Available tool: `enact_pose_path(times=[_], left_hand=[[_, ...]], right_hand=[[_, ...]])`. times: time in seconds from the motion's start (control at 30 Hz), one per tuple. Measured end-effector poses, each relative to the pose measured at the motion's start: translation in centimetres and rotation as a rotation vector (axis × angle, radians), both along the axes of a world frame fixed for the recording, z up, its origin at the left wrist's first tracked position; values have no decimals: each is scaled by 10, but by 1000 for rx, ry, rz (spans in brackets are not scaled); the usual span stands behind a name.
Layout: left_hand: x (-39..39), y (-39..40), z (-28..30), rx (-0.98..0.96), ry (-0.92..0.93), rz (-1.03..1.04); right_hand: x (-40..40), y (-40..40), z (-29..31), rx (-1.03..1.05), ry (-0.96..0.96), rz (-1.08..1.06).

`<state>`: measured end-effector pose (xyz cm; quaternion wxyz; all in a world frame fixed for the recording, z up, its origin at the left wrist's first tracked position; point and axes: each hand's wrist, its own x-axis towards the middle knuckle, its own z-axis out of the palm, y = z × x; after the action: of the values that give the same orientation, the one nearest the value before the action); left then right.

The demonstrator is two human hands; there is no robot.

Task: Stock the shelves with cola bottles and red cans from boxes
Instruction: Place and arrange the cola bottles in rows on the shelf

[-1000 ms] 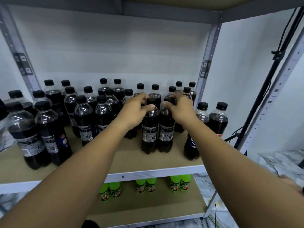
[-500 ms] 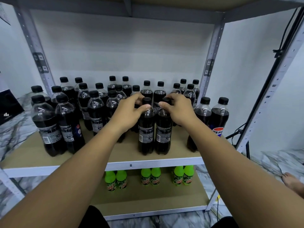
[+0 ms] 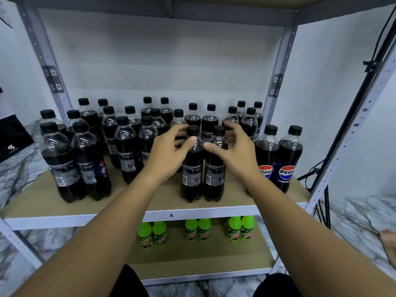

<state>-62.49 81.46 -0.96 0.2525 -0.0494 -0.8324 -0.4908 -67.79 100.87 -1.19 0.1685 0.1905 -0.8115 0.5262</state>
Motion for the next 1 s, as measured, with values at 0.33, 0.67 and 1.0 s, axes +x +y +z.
enact_pose_path(times=[0.33,0.67,1.0], left_hand=[[5,-3,-37,183,-26,-17],[0,-7,-25,108,-32,110],[-8,-23,-19,43,-141,-33]], right_hand=[[-8,10,-16,-45,-91,74],[-13,14,-19,3,-27,61],[-18,23,-7,56,-96,174]])
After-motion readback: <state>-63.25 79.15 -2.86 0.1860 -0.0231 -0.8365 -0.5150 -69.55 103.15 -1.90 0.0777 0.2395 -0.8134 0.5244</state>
